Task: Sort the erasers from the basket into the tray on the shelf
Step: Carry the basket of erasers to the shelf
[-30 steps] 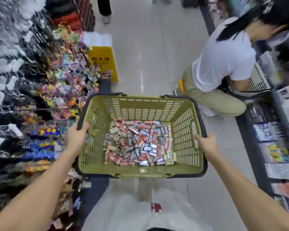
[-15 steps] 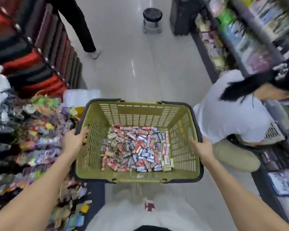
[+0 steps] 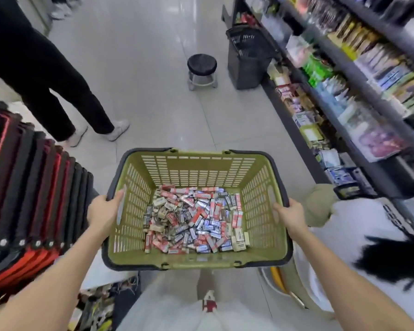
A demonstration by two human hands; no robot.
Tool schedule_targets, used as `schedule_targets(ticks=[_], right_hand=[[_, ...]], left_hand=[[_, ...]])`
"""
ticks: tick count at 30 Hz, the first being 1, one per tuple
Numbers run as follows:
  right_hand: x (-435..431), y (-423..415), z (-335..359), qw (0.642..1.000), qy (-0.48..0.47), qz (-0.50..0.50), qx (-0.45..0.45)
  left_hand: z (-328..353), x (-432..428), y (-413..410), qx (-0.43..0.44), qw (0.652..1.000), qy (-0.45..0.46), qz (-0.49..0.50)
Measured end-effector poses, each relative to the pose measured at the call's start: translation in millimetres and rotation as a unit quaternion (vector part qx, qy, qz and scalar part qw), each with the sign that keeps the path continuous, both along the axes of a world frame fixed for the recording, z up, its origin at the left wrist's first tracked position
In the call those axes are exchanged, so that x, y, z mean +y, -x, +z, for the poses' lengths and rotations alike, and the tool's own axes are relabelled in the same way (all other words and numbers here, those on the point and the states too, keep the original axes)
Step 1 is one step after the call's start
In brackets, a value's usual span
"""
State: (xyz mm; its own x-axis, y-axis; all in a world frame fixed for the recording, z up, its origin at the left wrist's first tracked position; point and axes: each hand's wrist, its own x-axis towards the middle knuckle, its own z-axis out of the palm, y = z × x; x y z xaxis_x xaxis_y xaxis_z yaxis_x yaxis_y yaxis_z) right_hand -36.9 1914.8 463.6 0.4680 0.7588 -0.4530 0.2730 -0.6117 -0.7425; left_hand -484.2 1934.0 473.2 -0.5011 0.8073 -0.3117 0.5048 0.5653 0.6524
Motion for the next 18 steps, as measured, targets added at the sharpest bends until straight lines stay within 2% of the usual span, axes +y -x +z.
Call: schedule_targets(ticks=[11,18], right_hand=[[266.7,-15.5,24.3,0.995,0.022,-0.101,-0.009],[453.0,-51.4,20.0,0.994,0.001,-0.112,0.009]], left_hand=[[12.6,346.0,-31.3,-0.069,0.996,0.013,-0.053],[6.5,536.7,-76.6,-0.091,0.994,-0.013,-0.062]])
